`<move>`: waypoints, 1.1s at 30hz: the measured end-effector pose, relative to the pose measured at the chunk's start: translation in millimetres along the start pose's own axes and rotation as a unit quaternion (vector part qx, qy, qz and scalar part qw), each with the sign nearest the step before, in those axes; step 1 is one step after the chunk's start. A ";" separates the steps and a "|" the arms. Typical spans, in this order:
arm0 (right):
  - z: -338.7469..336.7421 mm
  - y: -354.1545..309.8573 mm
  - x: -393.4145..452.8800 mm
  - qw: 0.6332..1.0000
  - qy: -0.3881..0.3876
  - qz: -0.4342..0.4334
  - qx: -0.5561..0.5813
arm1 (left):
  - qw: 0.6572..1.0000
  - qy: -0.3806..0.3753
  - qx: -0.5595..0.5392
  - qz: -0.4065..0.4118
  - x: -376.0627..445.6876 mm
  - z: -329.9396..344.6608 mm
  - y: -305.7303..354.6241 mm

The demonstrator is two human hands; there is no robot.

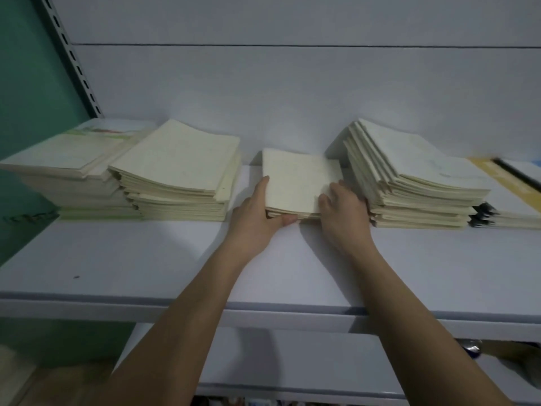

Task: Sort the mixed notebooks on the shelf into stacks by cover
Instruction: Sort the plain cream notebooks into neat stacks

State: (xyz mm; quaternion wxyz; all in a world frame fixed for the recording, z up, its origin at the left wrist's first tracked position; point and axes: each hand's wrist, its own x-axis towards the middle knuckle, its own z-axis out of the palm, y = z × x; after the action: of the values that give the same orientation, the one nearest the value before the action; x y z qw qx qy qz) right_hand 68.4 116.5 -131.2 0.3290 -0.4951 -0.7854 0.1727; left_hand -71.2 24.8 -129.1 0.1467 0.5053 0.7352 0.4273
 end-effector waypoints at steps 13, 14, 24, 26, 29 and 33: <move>-7.3 -11.9 -11.0 0.998 0.043 0.048 -0.008 | 0.995 0.023 0.052 0.078 -3.9 3.7 0.0; -8.4 -13.2 -12.7 0.997 0.046 0.055 -0.008 | 0.994 0.023 0.061 0.086 -4.2 3.8 0.2; -13.2 -12.5 -20.1 0.998 0.013 0.055 0.025 | 0.998 -0.019 -0.031 0.048 -11.3 -2.9 -1.9; -12.6 -14.0 -20.3 0.999 -0.011 0.053 0.004 | 0.998 -0.007 -0.016 0.056 -8.5 -1.7 -3.0; -10.0 -15.4 -21.6 0.998 -0.003 0.054 -0.014 | 0.998 -0.016 0.000 0.066 -5.3 -0.5 -2.8; -7.9 -19.2 -20.9 0.994 0.039 0.082 -0.061 | 0.995 -0.032 0.061 0.073 -0.6 2.4 -6.6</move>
State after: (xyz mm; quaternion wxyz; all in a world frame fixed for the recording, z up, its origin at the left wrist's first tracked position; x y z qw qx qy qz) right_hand 67.2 88.8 -121.2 0.3133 -0.5837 -0.7375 0.1311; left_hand -73.4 24.6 -135.8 0.1077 0.5794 0.7158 0.3747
